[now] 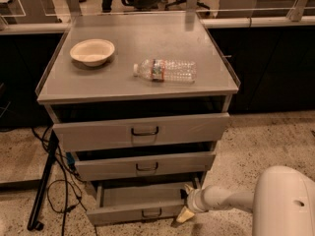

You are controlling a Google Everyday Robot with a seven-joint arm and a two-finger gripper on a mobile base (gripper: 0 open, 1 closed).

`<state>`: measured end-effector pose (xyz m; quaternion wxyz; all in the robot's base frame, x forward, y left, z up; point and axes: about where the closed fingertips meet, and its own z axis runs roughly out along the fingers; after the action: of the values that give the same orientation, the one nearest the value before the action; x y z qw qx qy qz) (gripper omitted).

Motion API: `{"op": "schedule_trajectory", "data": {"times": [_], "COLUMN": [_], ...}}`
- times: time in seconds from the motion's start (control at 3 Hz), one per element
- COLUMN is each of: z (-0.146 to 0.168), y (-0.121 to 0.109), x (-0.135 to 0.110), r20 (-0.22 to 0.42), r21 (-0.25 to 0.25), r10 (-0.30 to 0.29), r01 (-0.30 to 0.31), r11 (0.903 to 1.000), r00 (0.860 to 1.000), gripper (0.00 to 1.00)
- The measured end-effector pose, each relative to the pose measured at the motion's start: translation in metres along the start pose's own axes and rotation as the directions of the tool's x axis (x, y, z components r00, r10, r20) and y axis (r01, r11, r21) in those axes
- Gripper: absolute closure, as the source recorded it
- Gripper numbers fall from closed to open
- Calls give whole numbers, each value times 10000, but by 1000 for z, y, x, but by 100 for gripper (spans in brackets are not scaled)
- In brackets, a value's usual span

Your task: Open bottom drawer

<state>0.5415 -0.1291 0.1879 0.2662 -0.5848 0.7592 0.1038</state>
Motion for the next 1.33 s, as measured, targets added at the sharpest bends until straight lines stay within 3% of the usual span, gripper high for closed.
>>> {"op": "schedule_trajectory", "data": {"times": [1.0, 1.33], "z": [-31, -40], "y": [30, 39], "x": [42, 49], "r20": [852, 997], "r21": [152, 258], "r10": [545, 675], "r01": [-560, -704], "r11": [9983, 9972], "r00": [9949, 9927], "gripper": [86, 100]}}
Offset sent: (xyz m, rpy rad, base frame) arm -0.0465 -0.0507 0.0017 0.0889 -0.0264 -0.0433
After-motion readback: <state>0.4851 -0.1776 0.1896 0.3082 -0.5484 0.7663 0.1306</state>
